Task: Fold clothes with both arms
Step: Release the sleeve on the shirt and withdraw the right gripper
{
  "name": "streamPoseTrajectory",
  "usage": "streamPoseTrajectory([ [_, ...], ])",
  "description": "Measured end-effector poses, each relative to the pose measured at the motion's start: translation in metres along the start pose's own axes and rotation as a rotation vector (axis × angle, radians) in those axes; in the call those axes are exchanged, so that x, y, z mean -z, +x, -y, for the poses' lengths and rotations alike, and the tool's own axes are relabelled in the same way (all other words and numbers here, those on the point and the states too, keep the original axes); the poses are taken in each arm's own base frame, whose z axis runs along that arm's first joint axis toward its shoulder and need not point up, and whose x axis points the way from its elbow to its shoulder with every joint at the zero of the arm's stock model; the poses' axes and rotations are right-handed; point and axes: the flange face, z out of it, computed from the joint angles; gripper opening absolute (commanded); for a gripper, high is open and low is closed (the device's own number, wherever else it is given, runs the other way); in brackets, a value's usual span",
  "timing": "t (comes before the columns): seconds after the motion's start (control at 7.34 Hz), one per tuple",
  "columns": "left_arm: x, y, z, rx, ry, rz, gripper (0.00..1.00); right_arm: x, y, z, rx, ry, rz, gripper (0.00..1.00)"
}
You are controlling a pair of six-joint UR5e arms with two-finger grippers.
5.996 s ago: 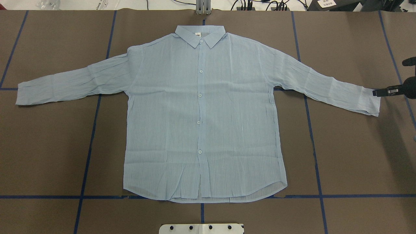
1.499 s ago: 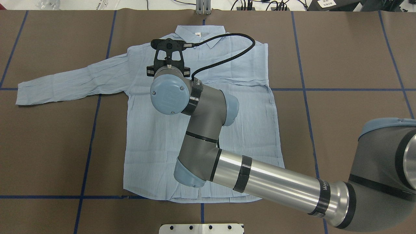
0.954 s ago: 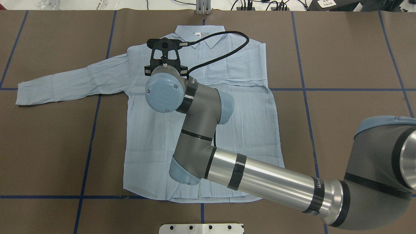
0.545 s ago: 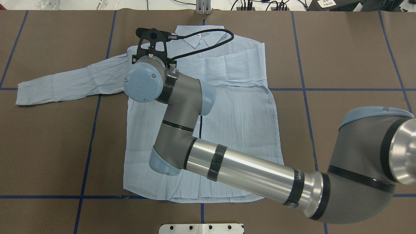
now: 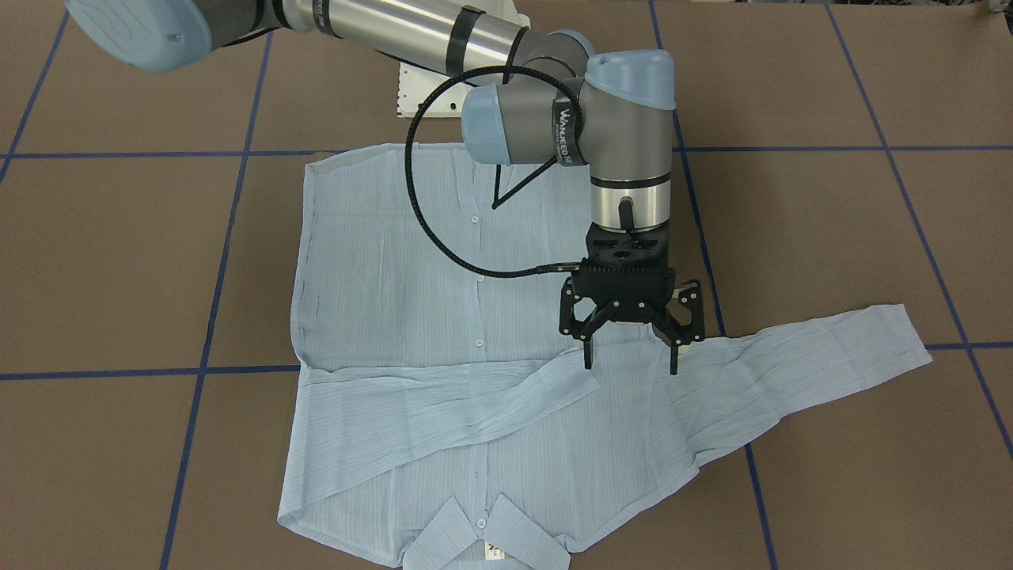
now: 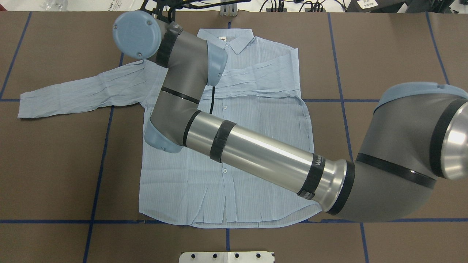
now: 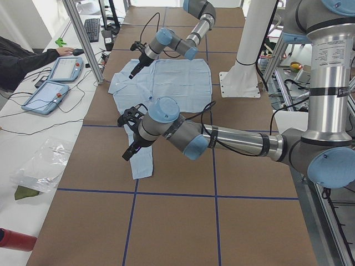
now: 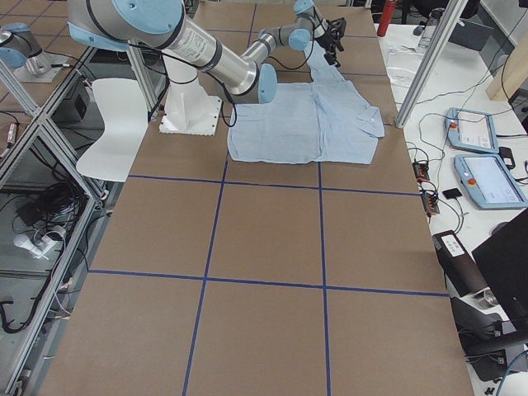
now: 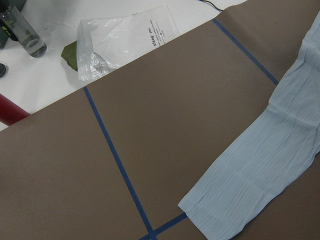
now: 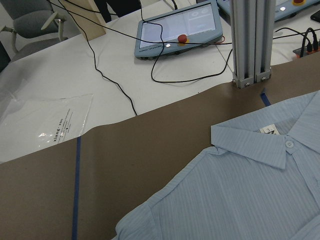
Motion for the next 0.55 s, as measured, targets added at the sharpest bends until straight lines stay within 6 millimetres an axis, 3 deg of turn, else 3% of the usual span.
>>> streamPoseTrajectory([
  [0.14, -0.003, -0.001, -0.002, -0.022, 0.028, -0.001, 1.0, -0.002, 0.019, 0.036, 0.024, -0.067, -0.052, 1.0],
  [0.27, -0.011, -0.005, -0.008, -0.047, 0.054, -0.003, 1.0, 0.009, 0.045, 0.076, 0.065, -0.137, -0.106, 1.0],
  [0.41, -0.022, -0.008, -0.016, -0.06, 0.067, -0.011, 1.0, 0.026, 0.08, 0.122, 0.112, -0.207, -0.134, 1.0],
  [0.55, -0.034, -0.006, -0.02, -0.054, 0.069, -0.024, 1.0, 0.039, 0.128, 0.169, 0.178, -0.281, -0.134, 1.0],
])
